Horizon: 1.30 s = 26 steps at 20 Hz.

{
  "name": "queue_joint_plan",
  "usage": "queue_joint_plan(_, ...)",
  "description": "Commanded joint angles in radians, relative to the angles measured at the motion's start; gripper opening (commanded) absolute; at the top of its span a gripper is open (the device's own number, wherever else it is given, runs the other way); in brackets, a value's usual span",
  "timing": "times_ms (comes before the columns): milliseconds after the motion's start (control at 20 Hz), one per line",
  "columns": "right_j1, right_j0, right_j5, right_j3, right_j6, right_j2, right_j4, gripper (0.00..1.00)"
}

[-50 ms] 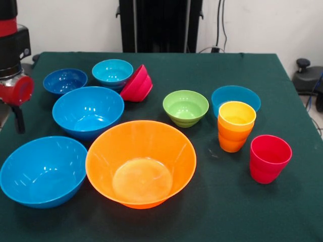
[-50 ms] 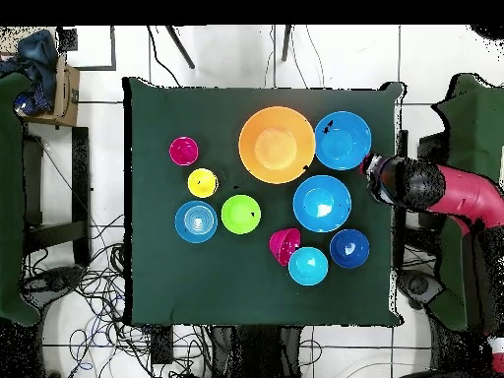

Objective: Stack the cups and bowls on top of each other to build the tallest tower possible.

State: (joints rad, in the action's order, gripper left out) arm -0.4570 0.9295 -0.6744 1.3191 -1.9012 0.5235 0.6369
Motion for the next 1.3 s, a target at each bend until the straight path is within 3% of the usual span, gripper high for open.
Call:
queue_joint_plan(50, 0.064, -0.033, -0.139, -0.009, 0.193, 0.029, -0.022, 1.0)
queue_joint_plan(850, 0.099, -0.058, -0.074, -0.024, 0.151, 0.011, -0.008, 1.0)
queue_joint_plan(1300, 0.118, -0.054, -0.079, -0.034, 0.142, 0.028, -0.039, 1.0)
